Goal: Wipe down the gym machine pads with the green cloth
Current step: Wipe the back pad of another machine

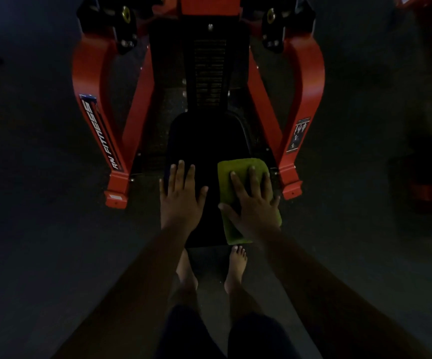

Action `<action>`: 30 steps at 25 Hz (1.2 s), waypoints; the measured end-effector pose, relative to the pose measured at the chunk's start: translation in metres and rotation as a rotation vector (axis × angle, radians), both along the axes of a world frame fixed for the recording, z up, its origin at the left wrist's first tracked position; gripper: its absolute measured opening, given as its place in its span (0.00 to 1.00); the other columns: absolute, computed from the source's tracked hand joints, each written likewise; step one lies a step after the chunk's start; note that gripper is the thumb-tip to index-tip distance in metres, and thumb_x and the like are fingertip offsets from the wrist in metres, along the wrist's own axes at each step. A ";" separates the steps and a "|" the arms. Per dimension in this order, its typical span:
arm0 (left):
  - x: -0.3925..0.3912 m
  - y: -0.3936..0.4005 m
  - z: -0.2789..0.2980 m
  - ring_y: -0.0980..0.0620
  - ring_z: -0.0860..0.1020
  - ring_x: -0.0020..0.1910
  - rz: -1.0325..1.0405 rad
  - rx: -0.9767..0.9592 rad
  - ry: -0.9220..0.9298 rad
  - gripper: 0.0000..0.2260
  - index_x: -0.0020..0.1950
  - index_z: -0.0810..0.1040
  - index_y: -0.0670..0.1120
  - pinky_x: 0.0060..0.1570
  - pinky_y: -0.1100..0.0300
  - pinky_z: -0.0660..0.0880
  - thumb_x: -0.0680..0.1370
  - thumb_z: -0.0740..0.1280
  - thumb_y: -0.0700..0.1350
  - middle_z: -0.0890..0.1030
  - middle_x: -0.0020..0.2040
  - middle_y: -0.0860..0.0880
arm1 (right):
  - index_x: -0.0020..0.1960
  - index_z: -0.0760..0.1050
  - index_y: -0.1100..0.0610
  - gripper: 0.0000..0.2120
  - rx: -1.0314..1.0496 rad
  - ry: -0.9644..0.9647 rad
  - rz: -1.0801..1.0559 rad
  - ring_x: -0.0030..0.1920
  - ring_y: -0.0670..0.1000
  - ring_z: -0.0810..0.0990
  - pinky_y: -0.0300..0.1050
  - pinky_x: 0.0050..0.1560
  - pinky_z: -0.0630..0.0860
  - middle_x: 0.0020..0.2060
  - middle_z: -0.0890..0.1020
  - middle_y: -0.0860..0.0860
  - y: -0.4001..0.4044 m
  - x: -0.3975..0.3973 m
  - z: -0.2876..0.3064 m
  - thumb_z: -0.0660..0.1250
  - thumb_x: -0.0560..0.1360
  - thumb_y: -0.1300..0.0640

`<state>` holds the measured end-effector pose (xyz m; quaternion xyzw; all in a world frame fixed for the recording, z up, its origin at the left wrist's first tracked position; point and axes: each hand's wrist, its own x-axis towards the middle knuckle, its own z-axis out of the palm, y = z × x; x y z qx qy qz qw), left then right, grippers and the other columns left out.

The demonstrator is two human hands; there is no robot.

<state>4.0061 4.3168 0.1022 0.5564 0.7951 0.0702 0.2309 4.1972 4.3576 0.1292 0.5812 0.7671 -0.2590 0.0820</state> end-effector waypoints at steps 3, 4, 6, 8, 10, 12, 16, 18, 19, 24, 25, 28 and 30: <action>0.003 -0.003 -0.009 0.48 0.44 0.82 -0.013 0.027 0.093 0.30 0.83 0.52 0.49 0.79 0.39 0.49 0.84 0.48 0.61 0.50 0.84 0.46 | 0.80 0.42 0.35 0.40 -0.009 0.044 -0.100 0.80 0.64 0.46 0.73 0.66 0.68 0.81 0.40 0.48 0.025 -0.011 -0.020 0.55 0.75 0.26; 0.004 -0.003 -0.011 0.48 0.44 0.83 -0.020 0.027 0.111 0.30 0.83 0.51 0.49 0.79 0.39 0.49 0.84 0.48 0.61 0.49 0.84 0.46 | 0.80 0.43 0.35 0.40 -0.006 0.080 -0.137 0.79 0.65 0.50 0.72 0.65 0.70 0.82 0.42 0.49 0.039 -0.013 -0.025 0.57 0.75 0.27; 0.004 -0.001 -0.016 0.47 0.44 0.83 -0.036 0.017 0.133 0.31 0.84 0.50 0.49 0.79 0.39 0.49 0.83 0.48 0.62 0.49 0.84 0.45 | 0.80 0.44 0.35 0.39 -0.012 0.131 -0.183 0.77 0.66 0.59 0.68 0.64 0.72 0.82 0.44 0.51 0.078 -0.022 -0.035 0.58 0.76 0.29; 0.004 -0.001 -0.017 0.47 0.44 0.83 -0.042 0.016 0.164 0.32 0.84 0.49 0.49 0.79 0.39 0.49 0.83 0.49 0.62 0.48 0.84 0.46 | 0.80 0.43 0.35 0.38 -0.005 0.144 -0.180 0.74 0.68 0.64 0.66 0.63 0.72 0.82 0.47 0.53 0.107 -0.034 -0.036 0.58 0.77 0.30; 0.004 -0.001 -0.020 0.46 0.44 0.83 -0.036 0.006 0.179 0.32 0.84 0.49 0.49 0.79 0.38 0.49 0.83 0.49 0.63 0.48 0.84 0.45 | 0.80 0.45 0.36 0.37 0.021 0.160 -0.146 0.75 0.68 0.62 0.66 0.65 0.71 0.82 0.47 0.54 0.101 -0.031 -0.034 0.57 0.77 0.31; 0.004 -0.001 -0.018 0.46 0.43 0.83 -0.045 -0.001 0.175 0.33 0.84 0.48 0.49 0.78 0.38 0.49 0.83 0.48 0.63 0.47 0.84 0.45 | 0.81 0.46 0.36 0.35 0.035 0.158 -0.121 0.77 0.65 0.58 0.65 0.66 0.70 0.82 0.45 0.52 0.053 -0.011 -0.027 0.56 0.78 0.32; 0.004 0.001 -0.017 0.46 0.42 0.83 -0.050 -0.009 0.156 0.33 0.84 0.47 0.49 0.78 0.37 0.49 0.83 0.48 0.64 0.46 0.84 0.45 | 0.80 0.44 0.34 0.35 -0.035 0.117 -0.197 0.79 0.62 0.55 0.65 0.66 0.69 0.82 0.43 0.49 -0.003 0.006 -0.013 0.55 0.78 0.31; 0.005 0.000 -0.018 0.46 0.43 0.83 -0.039 0.005 0.160 0.33 0.84 0.49 0.49 0.78 0.37 0.49 0.83 0.50 0.63 0.47 0.84 0.45 | 0.80 0.45 0.34 0.35 -0.033 0.121 -0.199 0.79 0.62 0.55 0.65 0.65 0.71 0.82 0.43 0.49 0.037 -0.006 -0.022 0.55 0.78 0.32; 0.005 0.000 -0.018 0.46 0.43 0.83 -0.031 0.010 0.161 0.33 0.84 0.50 0.49 0.78 0.37 0.50 0.83 0.50 0.63 0.48 0.84 0.45 | 0.80 0.45 0.35 0.34 -0.019 0.133 -0.172 0.79 0.63 0.55 0.66 0.66 0.71 0.82 0.43 0.50 0.064 -0.014 -0.030 0.55 0.78 0.33; 0.005 0.001 -0.020 0.47 0.43 0.83 -0.041 0.005 0.171 0.33 0.84 0.50 0.49 0.78 0.38 0.50 0.82 0.51 0.63 0.48 0.84 0.45 | 0.80 0.45 0.37 0.32 0.094 -0.037 0.037 0.77 0.70 0.55 0.73 0.68 0.64 0.82 0.49 0.52 0.168 -0.086 -0.053 0.52 0.80 0.34; 0.004 0.002 -0.020 0.47 0.43 0.83 -0.038 0.004 0.170 0.33 0.84 0.50 0.49 0.78 0.38 0.50 0.82 0.51 0.63 0.48 0.84 0.46 | 0.80 0.46 0.37 0.31 0.122 -0.076 0.091 0.78 0.70 0.53 0.74 0.70 0.61 0.82 0.50 0.52 0.173 -0.097 -0.051 0.51 0.80 0.34; 0.005 0.001 -0.020 0.47 0.44 0.83 -0.025 0.015 0.181 0.34 0.84 0.50 0.50 0.78 0.38 0.51 0.82 0.51 0.63 0.48 0.84 0.46 | 0.80 0.48 0.36 0.30 0.181 -0.036 0.240 0.79 0.67 0.51 0.72 0.70 0.61 0.82 0.52 0.48 0.150 -0.072 -0.041 0.47 0.80 0.32; 0.005 0.001 -0.020 0.47 0.44 0.83 -0.019 0.027 0.177 0.34 0.84 0.50 0.50 0.78 0.38 0.51 0.82 0.52 0.63 0.48 0.84 0.47 | 0.80 0.50 0.35 0.29 0.177 0.030 0.345 0.80 0.63 0.51 0.69 0.68 0.64 0.82 0.53 0.45 0.104 -0.023 -0.034 0.42 0.80 0.31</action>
